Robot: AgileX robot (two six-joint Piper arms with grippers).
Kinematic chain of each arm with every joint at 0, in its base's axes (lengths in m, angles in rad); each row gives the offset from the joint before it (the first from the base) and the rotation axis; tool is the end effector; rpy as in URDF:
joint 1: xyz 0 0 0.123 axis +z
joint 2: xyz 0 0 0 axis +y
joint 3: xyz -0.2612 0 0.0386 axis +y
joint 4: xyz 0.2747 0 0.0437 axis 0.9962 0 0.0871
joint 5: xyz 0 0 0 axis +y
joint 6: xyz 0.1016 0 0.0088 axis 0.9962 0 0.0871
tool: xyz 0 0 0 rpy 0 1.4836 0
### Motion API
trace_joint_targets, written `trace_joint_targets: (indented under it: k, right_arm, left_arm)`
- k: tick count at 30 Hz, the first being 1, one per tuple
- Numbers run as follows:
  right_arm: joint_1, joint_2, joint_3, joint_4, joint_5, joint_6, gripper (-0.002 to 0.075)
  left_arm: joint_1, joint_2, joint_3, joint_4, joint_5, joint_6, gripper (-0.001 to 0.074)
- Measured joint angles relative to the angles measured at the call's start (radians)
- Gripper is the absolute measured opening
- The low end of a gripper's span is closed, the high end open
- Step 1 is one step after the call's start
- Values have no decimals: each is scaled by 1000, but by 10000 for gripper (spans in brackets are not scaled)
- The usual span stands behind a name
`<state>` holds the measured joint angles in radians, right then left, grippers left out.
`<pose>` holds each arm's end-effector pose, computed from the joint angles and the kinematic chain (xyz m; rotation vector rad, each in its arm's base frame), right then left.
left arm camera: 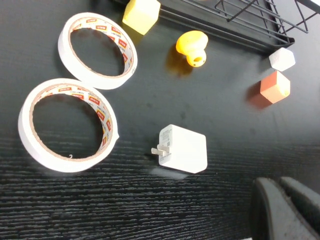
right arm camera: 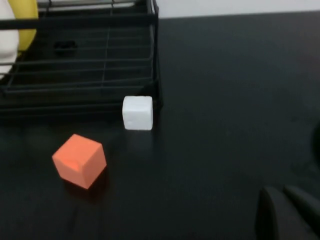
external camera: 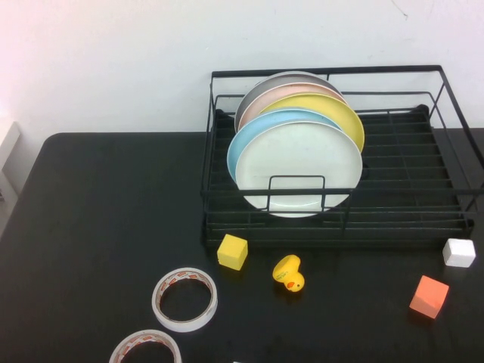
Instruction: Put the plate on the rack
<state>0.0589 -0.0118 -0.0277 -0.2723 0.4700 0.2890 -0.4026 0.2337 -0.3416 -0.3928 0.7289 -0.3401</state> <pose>0.1075 -0.0061 0.1803 0.0697 1.8955 -0.0452 0.0910 -0.0670 0.2472 -0.0901 2.1733 -0.8882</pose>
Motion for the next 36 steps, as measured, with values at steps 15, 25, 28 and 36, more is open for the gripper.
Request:
trace_joint_targets:
  k: [15, 25, 28, 36]
  right_arm:
    - [-76, 0, 54, 69, -171, -67, -2]
    - [-100, 0, 52, 69, -141, -73, -2]
    - [-100, 0, 52, 69, -141, -73, -2]
    - [-100, 0, 52, 69, -140, -73, -2]
  left_arm:
    - [0, 0, 0, 0, 1, 0, -1]
    - [0, 0, 0, 0, 2, 0, -1]
    - [0, 0, 0, 0, 2, 0, -1]
    - [0, 0, 0, 0, 2, 0, -1]
